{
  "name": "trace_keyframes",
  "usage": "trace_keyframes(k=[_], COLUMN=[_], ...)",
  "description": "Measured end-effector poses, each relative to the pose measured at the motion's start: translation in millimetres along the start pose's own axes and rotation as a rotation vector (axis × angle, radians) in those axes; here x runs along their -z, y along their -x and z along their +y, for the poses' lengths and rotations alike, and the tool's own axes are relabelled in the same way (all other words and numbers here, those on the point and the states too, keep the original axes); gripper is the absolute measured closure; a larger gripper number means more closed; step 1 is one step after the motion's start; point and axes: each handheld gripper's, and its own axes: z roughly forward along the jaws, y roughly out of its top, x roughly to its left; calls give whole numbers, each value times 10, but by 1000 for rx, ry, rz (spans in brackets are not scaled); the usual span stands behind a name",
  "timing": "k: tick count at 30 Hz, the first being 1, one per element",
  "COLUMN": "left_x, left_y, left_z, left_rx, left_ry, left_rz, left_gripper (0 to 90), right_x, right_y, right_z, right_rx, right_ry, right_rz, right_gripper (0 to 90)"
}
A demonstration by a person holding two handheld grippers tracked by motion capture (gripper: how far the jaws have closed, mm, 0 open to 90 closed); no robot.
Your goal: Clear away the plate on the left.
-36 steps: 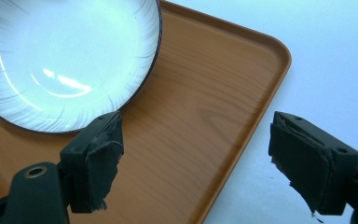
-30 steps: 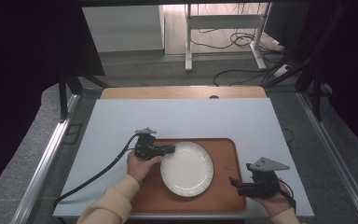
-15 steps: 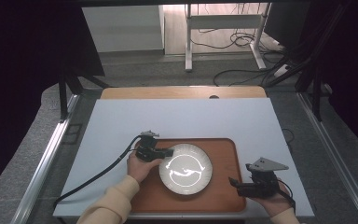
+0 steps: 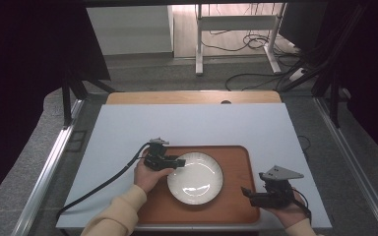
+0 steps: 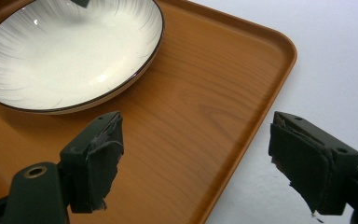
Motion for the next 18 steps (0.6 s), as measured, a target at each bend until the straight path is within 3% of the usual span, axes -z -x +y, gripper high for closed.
trace_keyframes(k=[3, 6, 12, 18], left_x=[52, 87, 183, 356], left_y=[8, 29, 44, 135], left_z=[19, 27, 39, 47], left_rx=[-11, -25, -84, -132], left_ry=[20, 35, 39, 70], left_rz=[33, 45, 97, 117], left_gripper=[374, 319, 289, 283], right_x=[-9, -26, -58, -70], right_y=[6, 15, 11, -4], right_z=[0, 6, 26, 44], right_rx=[-6, -7, 0, 3], right_ry=[0, 1, -2, 4], right_rz=[3, 8, 21, 25], right_gripper=[183, 183, 183, 183])
